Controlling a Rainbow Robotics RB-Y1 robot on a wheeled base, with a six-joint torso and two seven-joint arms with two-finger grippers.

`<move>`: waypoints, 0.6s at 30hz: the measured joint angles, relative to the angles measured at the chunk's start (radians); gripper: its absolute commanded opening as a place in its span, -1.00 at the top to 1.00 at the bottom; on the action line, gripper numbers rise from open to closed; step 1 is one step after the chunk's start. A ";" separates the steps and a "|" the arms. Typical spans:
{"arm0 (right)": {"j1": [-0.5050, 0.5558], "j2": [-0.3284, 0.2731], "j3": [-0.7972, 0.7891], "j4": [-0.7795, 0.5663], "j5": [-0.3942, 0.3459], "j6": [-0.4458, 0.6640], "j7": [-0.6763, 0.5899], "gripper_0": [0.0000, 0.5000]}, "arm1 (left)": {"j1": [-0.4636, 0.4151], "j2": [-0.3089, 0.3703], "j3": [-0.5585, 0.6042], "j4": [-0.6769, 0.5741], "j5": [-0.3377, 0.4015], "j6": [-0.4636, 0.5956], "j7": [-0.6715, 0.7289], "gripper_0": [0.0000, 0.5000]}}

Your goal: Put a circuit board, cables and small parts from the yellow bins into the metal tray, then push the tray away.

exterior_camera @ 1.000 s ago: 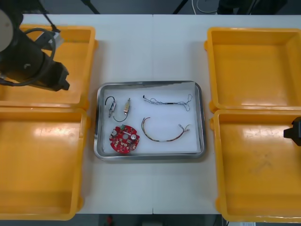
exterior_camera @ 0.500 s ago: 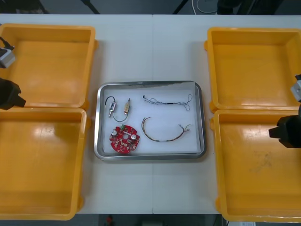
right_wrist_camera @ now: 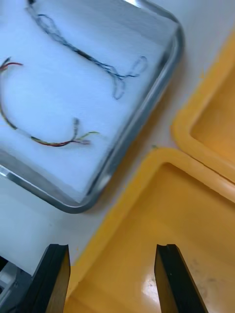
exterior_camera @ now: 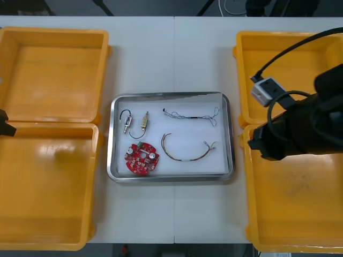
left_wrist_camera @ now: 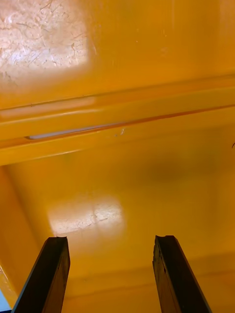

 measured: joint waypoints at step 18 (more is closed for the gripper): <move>-0.269 0.088 0.498 0.119 0.115 0.000 0.029 -1.00 | 0.043 0.000 0.029 -0.012 0.049 0.000 0.000 -1.00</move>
